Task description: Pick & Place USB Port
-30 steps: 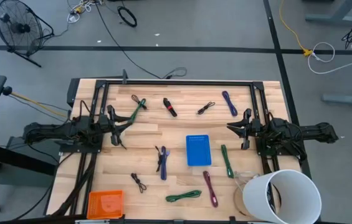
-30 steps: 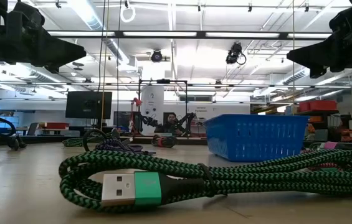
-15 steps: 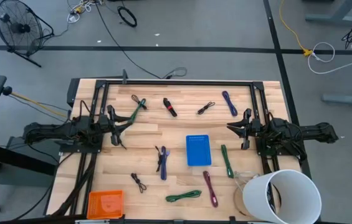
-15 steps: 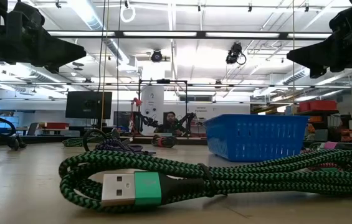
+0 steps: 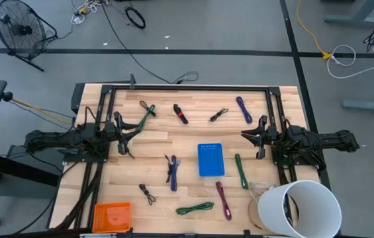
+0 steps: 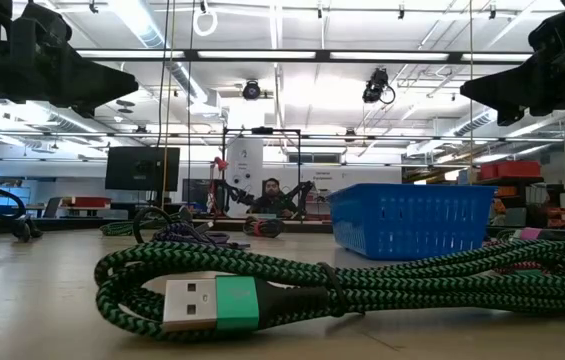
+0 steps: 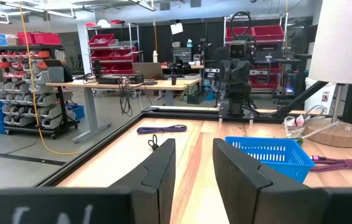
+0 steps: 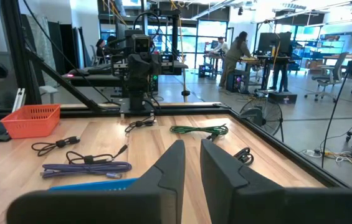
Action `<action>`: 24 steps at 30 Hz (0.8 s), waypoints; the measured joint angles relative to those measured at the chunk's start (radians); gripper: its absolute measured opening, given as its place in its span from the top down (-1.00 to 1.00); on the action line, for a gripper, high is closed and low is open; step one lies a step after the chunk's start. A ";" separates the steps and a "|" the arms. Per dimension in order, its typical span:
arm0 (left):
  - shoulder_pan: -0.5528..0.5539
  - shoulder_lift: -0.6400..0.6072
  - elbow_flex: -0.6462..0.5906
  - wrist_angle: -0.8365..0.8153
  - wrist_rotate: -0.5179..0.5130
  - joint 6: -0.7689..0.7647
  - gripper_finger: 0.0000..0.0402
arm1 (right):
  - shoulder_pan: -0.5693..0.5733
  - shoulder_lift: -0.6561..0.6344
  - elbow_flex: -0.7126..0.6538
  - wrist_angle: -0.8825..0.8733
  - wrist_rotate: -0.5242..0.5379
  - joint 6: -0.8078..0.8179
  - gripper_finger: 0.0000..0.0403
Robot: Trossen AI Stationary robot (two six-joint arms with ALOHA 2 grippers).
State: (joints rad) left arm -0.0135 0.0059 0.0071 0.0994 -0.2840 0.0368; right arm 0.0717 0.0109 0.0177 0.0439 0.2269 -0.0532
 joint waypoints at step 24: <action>0.000 0.000 0.000 -0.011 0.034 -0.248 0.44 | 0.000 0.000 0.000 0.082 -0.015 0.325 0.73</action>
State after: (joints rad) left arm -0.0132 0.0059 0.0074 0.0883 -0.2503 -0.2111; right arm 0.0719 0.0105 0.0177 0.1256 0.2119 0.2713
